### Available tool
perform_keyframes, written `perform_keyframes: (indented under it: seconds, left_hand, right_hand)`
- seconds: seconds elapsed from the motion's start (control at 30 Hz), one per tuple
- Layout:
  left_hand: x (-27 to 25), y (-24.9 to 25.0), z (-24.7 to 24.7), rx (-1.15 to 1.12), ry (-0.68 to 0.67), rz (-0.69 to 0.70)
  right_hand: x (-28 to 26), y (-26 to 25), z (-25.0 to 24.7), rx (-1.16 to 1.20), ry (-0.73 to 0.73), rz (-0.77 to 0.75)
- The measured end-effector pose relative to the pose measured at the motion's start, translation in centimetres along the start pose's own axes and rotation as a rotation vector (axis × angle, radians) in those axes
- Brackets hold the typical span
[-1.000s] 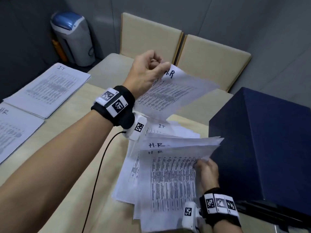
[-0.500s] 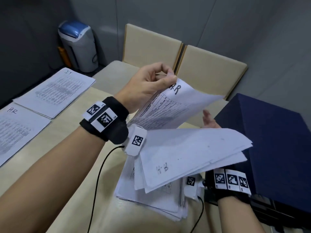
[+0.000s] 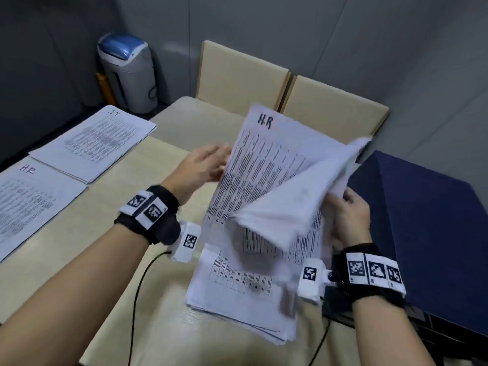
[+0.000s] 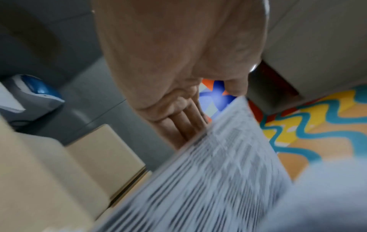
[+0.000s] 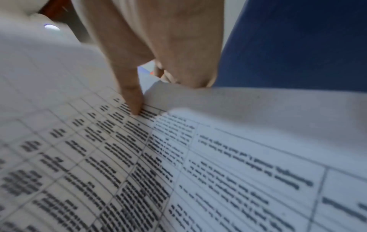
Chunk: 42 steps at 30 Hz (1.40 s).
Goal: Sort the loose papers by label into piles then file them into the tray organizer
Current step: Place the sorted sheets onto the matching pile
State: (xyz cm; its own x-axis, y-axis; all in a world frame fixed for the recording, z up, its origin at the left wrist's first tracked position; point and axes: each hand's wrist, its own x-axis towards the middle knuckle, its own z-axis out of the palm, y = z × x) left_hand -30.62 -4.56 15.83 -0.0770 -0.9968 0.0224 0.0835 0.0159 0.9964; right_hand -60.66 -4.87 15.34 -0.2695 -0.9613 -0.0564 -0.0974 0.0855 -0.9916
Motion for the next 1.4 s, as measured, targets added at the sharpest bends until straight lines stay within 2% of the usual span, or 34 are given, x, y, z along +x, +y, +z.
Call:
perform_keyframes:
  seconds: [0.1,0.2,0.3,0.37,0.43,0.5,0.7,0.83,0.93,1.0,1.07,1.17,1.27,1.4]
  left_hand:
    - [-1.3,-3.4,0.1,-0.102,-0.056,-0.148]
    - [-2.0,-4.0,1.2,-0.149,-0.081,-0.12]
    - [-2.0,-3.5,2.9,0.001,0.087,0.057]
    - [-1.7,-3.4,3.9,0.015,0.231,0.154]
    - [-1.4,-3.8,4.5,0.027,0.354,0.212]
    - [-1.8,-4.6,4.9,0.069,0.401,0.222]
    - [-3.5,-11.0,4.2,0.15,0.23,-0.106]
    - [-3.9,-10.5,3.1,0.178,0.236,-0.061]
    - [-4.0,-9.4,0.6,0.128,0.288,-0.055]
    - [-4.2,-9.3,-1.8,0.193,0.336,-0.066]
    - [-4.6,-9.4,-4.2,0.246,0.384,-0.062]
    - [-5.3,-9.0,-8.6,0.193,0.45,-0.072]
    - [-6.6,-8.3,-14.4,0.103,0.48,-0.111]
    - [-9.7,-7.6,-25.0,0.196,0.539,-0.24]
  right_hand:
    - [-0.4,-0.6,-0.3,0.075,0.037,0.009]
    - [-0.9,-0.7,-0.1,0.101,0.075,-0.058]
    - [-2.1,-0.9,0.7,0.135,0.105,-0.104]
    - [-2.9,-0.9,1.3,0.179,0.104,-0.139]
    - [-3.5,-0.5,1.7,0.243,0.108,-0.145]
    - [-4.0,0.7,1.9,0.279,0.089,-0.124]
    - [-6.2,6.1,3.5,0.082,-0.089,0.074]
    - [-5.4,6.4,5.9,-0.022,-0.046,0.094]
    - [-4.5,4.6,8.2,0.02,0.029,0.034]
    - [-4.2,3.6,10.3,0.04,0.021,0.002]
    - [-4.4,3.0,12.7,0.027,-0.034,0.003]
    - [-4.7,3.9,16.7,0.043,-0.193,0.004]
    - [-5.5,5.6,20.6,0.01,-0.282,0.096]
    - [-7.3,10.1,25.7,-0.115,-0.402,0.326]
